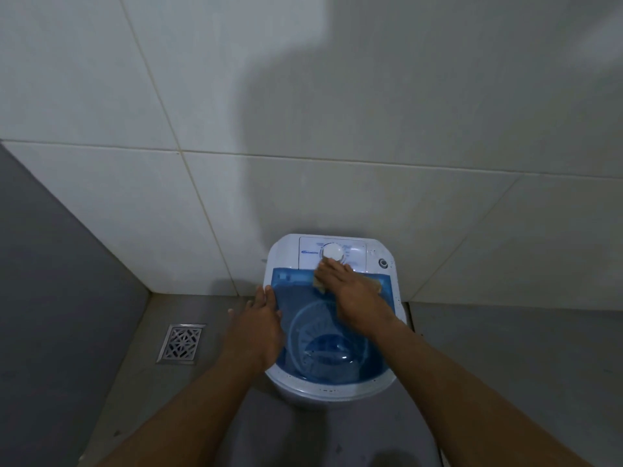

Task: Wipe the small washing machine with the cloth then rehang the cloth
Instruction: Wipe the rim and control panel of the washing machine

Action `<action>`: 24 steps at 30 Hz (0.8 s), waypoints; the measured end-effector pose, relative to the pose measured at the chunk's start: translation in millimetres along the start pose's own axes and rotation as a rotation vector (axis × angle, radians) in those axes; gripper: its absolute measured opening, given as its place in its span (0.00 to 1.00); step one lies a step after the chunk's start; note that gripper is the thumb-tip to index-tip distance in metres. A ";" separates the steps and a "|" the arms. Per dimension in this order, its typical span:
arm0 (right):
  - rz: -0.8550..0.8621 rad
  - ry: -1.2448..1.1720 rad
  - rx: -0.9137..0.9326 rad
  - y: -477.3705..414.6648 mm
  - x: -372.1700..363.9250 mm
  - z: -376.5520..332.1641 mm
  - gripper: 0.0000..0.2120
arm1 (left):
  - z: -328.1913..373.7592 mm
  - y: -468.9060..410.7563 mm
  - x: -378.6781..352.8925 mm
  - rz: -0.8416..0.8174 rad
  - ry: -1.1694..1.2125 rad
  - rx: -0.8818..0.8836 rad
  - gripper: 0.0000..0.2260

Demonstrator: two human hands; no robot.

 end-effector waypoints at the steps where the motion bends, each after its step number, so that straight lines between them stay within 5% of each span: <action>1: 0.004 -0.018 -0.057 8.1 3.6 5.1 0.36 | 2.1 0.3 -1.0 0.004 0.003 -0.018 0.28; 13: 0.306 -0.505 -0.599 -19.8 7.6 40.2 0.15 | -2.4 -0.9 -3.0 0.042 0.053 -0.062 0.28; 20: -0.033 -0.159 -0.302 -75.0 27.7 32.1 0.09 | 12.4 1.8 -8.8 0.032 0.089 -0.071 0.29; 24: -0.053 -0.182 -0.267 -58.2 34.2 48.7 0.12 | 15.4 0.2 -10.9 0.042 0.083 -0.084 0.28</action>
Point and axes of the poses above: each hand's wrist, its own y-axis away from the middle knuckle, its own x-axis out of the back of the hand, z = x × y, the point moved 5 cm from there along -y, towards the middle knuckle, and after that the axes turned 12 degrees about y, right-handed, at the moved point
